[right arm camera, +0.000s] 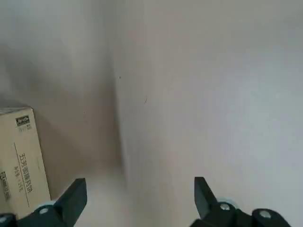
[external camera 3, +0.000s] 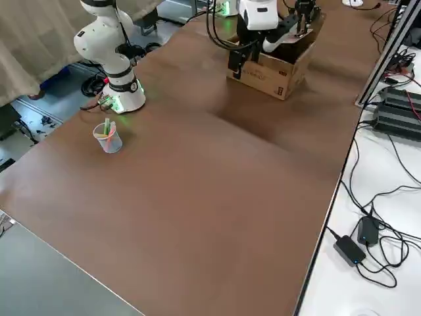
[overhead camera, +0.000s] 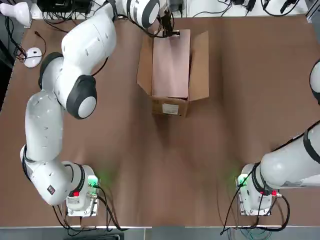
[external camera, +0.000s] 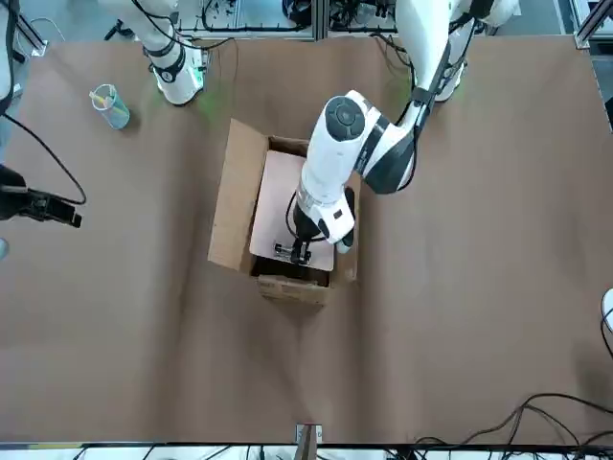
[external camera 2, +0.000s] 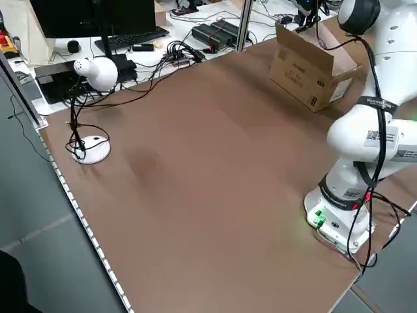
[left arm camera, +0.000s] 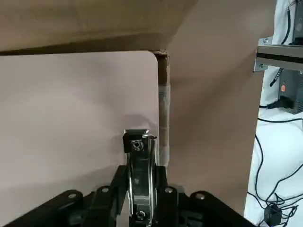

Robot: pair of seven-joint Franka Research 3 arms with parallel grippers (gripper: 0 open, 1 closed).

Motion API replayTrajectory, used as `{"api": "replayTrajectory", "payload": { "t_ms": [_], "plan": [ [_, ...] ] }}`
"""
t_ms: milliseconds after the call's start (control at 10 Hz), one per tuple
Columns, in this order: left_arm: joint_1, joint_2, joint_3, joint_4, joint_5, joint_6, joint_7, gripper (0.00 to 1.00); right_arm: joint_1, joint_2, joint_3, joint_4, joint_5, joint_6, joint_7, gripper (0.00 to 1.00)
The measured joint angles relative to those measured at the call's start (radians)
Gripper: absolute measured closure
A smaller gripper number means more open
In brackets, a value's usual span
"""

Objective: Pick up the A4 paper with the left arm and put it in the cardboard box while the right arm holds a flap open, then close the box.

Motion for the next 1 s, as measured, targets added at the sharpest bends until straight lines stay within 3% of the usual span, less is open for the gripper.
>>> {"api": "replayTrajectory", "payload": {
  "t_ms": [700,1000],
  "plan": [
    [-0.028,0.023,0.000,-0.017,0.017,-0.001,0.001,0.71,0.003,-0.111,0.003,-0.172,0.000,0.074,-0.005,0.00],
    [-0.030,0.038,0.001,-0.018,0.017,-0.001,0.001,0.71,0.004,-0.124,0.003,-0.188,0.000,0.078,-0.015,0.00]
  ]
}}
